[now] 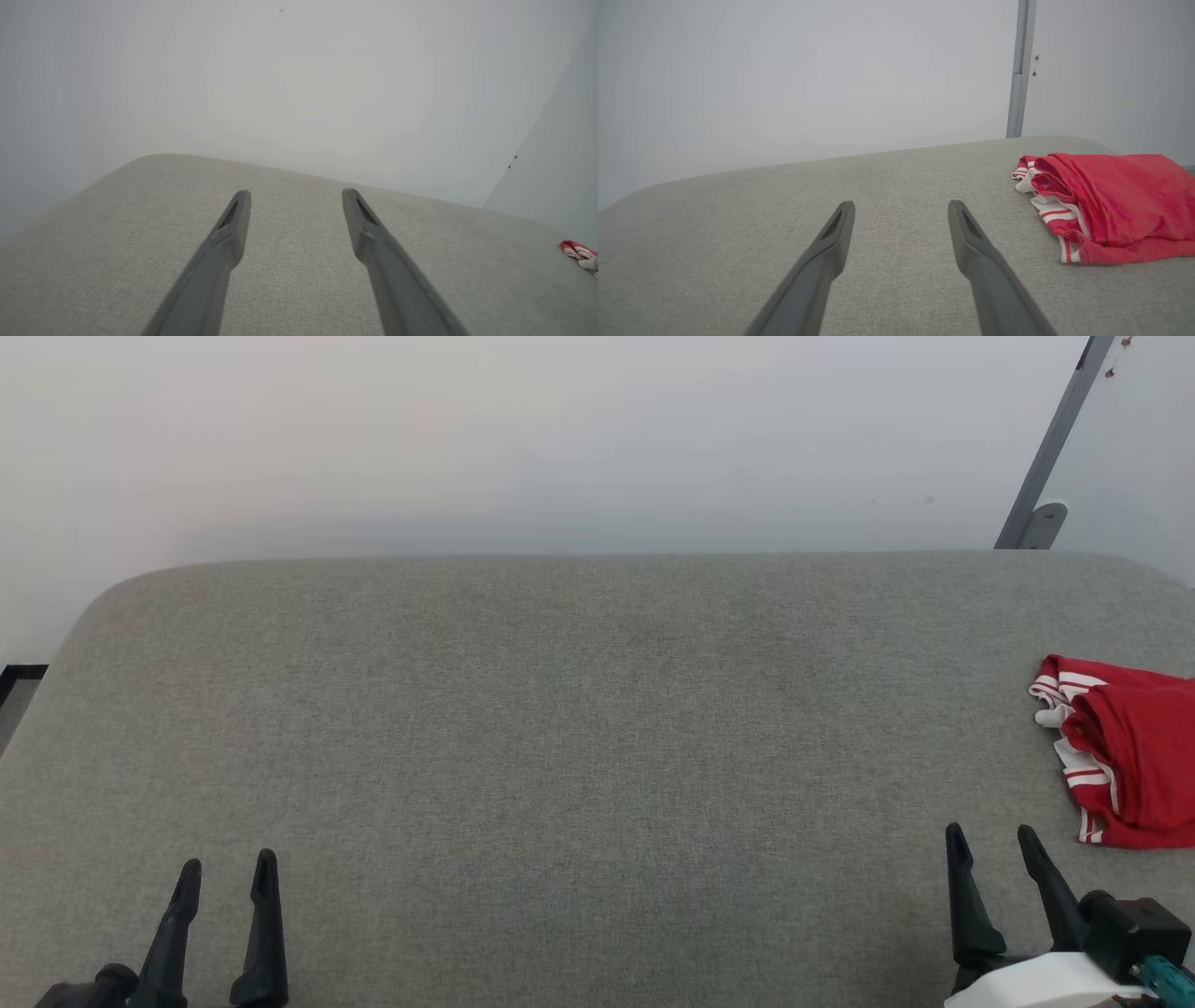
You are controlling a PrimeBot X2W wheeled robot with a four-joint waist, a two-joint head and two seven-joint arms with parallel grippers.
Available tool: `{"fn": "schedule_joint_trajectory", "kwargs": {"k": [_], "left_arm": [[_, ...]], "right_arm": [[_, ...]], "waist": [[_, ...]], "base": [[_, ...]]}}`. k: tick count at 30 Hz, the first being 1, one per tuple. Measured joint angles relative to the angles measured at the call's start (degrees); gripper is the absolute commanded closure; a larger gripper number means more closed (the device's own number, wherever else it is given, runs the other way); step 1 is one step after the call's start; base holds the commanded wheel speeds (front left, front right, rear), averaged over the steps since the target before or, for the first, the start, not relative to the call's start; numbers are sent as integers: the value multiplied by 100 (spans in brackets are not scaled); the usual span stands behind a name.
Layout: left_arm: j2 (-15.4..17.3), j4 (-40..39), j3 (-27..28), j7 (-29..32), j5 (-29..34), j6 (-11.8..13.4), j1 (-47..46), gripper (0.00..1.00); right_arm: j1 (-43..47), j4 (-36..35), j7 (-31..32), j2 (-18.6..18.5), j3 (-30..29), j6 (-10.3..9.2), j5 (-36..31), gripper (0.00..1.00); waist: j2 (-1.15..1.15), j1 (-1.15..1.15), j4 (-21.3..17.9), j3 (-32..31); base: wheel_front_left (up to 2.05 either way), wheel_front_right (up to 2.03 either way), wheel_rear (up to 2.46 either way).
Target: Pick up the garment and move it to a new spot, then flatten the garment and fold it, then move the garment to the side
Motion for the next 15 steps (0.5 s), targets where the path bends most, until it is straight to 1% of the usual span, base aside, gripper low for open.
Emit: {"fn": "schedule_joint_trajectory", "kwargs": {"k": [6,7,12,15], "left_arm": [[-2,42,59,0,98,0,-16,0],[-14,75,54,9,93,0,-12,100],[-166,341,9,38,36,0,85,100],[-178,385,5,112,-219,0,70,100]], "right_arm": [[0,-46,41,1,44,0,-24,0],[2,-10,51,4,43,0,-25,100],[107,244,80,45,35,0,21,100],[102,277,166,47,21,0,335,100]], "waist": [[0,0,28,-30],[0,0,29,-32],[0,0,28,-30],[0,0,23,-25]], "base": [[0,0,0],[0,0,0],[0,0,0],[0,0,0]]}}
